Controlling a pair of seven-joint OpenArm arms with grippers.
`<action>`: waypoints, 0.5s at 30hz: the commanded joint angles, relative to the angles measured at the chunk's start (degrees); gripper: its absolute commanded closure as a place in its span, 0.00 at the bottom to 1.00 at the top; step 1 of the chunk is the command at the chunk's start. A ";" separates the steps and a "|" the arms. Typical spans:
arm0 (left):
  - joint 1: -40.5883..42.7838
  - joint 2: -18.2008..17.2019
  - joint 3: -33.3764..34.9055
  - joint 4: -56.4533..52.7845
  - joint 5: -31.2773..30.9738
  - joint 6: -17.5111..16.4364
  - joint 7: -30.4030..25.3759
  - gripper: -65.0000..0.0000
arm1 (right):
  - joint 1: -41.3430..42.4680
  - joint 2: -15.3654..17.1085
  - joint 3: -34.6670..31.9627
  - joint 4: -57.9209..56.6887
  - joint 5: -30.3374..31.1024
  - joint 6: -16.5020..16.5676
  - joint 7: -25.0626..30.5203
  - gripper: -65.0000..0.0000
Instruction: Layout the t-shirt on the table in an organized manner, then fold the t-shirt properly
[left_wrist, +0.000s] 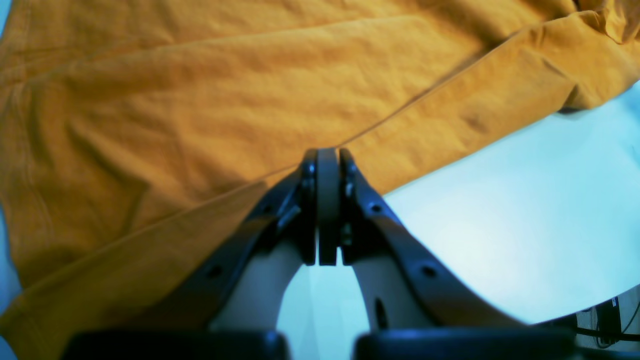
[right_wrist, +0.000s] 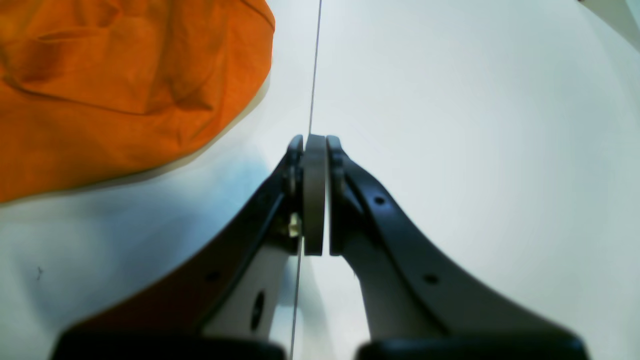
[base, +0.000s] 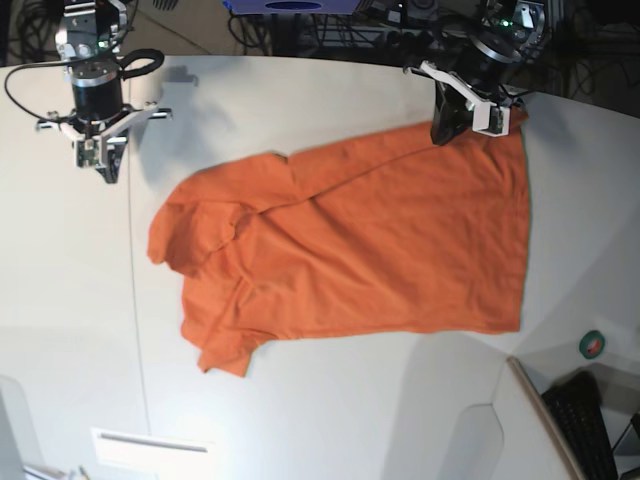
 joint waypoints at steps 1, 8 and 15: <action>0.08 -0.23 -0.22 0.65 -0.39 -0.05 -1.01 1.00 | -0.02 -0.73 0.13 -0.79 0.01 -0.32 0.82 1.00; -0.01 -0.40 -0.22 0.65 0.05 -0.05 -1.01 1.00 | -1.16 0.33 0.40 -4.30 -0.25 -0.32 0.82 1.00; 0.08 -0.58 -0.22 0.65 0.14 -0.05 -0.92 1.00 | -3.27 2.52 0.48 -4.22 -0.25 -0.32 0.82 1.00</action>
